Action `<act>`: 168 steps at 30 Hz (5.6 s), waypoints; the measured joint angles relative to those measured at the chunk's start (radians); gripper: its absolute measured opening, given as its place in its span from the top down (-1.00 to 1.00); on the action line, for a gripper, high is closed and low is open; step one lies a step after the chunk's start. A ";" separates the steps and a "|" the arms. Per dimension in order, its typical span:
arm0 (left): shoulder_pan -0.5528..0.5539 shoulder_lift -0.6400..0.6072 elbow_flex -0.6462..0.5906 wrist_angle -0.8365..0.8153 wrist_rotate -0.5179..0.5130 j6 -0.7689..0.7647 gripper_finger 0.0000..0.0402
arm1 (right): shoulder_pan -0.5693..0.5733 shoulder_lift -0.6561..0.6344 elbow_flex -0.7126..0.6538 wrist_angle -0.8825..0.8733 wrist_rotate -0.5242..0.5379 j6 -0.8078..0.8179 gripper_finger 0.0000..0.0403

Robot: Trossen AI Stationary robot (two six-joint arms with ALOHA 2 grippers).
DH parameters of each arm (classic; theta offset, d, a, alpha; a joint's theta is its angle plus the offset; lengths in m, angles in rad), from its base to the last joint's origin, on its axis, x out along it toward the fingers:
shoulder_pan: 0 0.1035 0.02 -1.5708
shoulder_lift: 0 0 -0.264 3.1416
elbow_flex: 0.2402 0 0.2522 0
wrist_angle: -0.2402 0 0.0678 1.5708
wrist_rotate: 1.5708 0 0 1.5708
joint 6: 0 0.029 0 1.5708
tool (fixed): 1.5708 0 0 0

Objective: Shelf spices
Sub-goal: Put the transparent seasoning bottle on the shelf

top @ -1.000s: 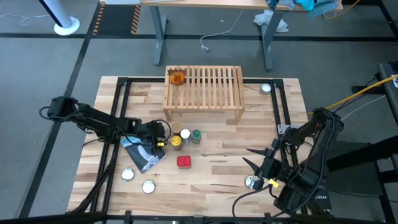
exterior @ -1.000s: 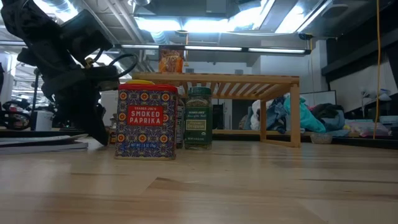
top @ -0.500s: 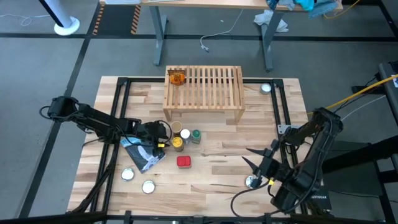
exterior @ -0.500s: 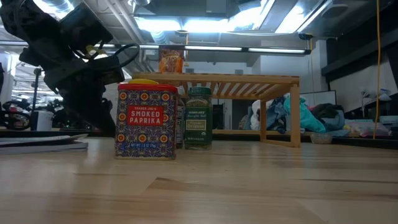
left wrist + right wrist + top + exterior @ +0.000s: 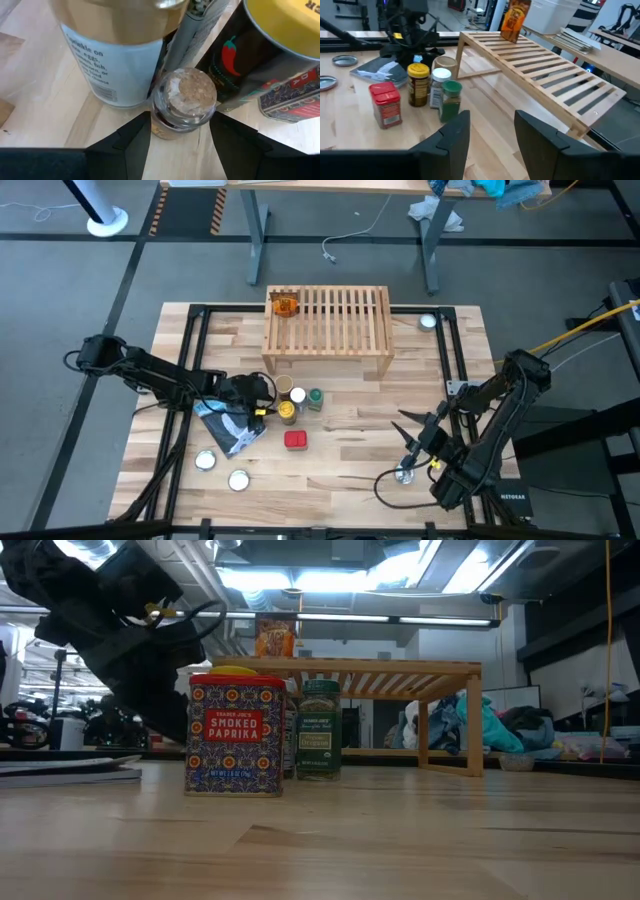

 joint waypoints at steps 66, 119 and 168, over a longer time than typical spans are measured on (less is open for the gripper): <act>0.000 0.243 0.000 0.267 -0.200 0.117 0.04 | 0.000 -0.007 -0.354 0.552 0.000 0.172 0.20; -0.074 -0.269 0.002 -0.105 -0.309 0.097 0.35 | 0.052 -0.309 -0.350 0.261 0.107 0.051 0.20; -0.074 -0.497 0.001 -0.211 -0.341 0.101 0.35 | -0.592 -0.479 -0.769 1.853 -0.833 -1.551 0.97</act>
